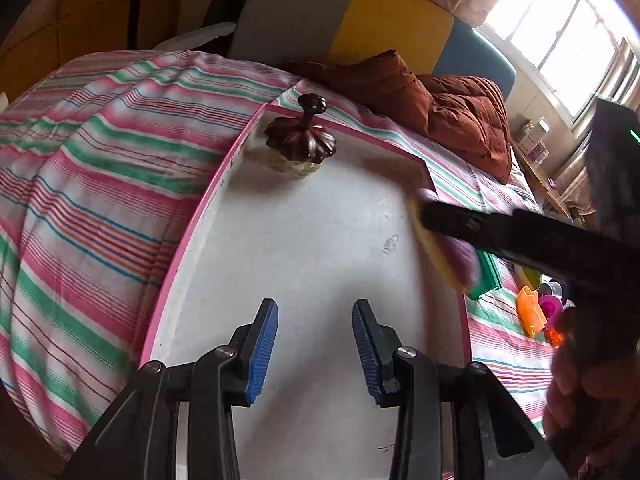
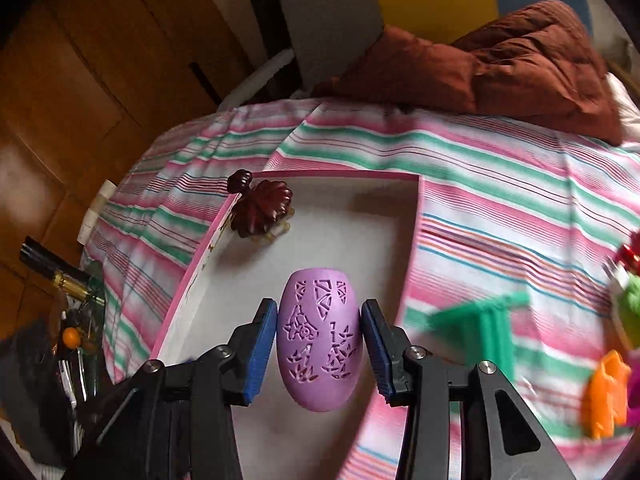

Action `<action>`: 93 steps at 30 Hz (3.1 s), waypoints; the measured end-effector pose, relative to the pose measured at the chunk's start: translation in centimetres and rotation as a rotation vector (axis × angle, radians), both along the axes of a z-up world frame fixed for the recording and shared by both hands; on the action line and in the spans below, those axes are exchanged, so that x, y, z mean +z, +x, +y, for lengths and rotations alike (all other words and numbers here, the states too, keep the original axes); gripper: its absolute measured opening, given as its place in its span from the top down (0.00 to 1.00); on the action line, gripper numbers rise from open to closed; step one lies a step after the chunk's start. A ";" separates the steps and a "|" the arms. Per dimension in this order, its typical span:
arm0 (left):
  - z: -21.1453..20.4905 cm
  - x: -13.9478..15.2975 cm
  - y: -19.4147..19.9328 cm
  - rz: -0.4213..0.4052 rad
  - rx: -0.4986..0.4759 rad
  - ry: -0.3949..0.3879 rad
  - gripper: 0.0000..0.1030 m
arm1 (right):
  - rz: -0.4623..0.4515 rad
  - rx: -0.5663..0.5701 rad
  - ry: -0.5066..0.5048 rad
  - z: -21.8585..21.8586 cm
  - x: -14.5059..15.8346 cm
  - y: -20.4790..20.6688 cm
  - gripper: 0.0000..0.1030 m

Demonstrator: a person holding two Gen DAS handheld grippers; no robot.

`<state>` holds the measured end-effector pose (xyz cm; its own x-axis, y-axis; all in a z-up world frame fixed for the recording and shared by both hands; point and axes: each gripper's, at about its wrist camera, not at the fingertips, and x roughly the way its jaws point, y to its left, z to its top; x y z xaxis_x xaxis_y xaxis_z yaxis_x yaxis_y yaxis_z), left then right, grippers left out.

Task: Organize rigid objects
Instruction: 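Lower the purple egg into the tray beside the pinecone and open the right tool, then grasp the green spool with the left tool while the right tool grasps the yellow scoop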

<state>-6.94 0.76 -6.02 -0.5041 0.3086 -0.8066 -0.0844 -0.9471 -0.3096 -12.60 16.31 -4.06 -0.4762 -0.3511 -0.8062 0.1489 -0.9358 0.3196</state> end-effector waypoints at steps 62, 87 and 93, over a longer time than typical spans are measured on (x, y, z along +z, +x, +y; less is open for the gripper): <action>12.2 3.8 7.8 0.135 -0.378 0.026 0.62 | 0.146 -0.252 0.225 20.2 -0.8 11.2 0.40; 20.4 1.4 0.7 0.042 -0.262 -0.192 0.62 | 0.001 -0.211 0.171 22.5 -4.3 12.9 0.74; 22.0 -0.7 -1.3 0.019 -0.229 -0.295 0.62 | -0.019 -0.235 0.112 23.3 -4.4 12.8 0.74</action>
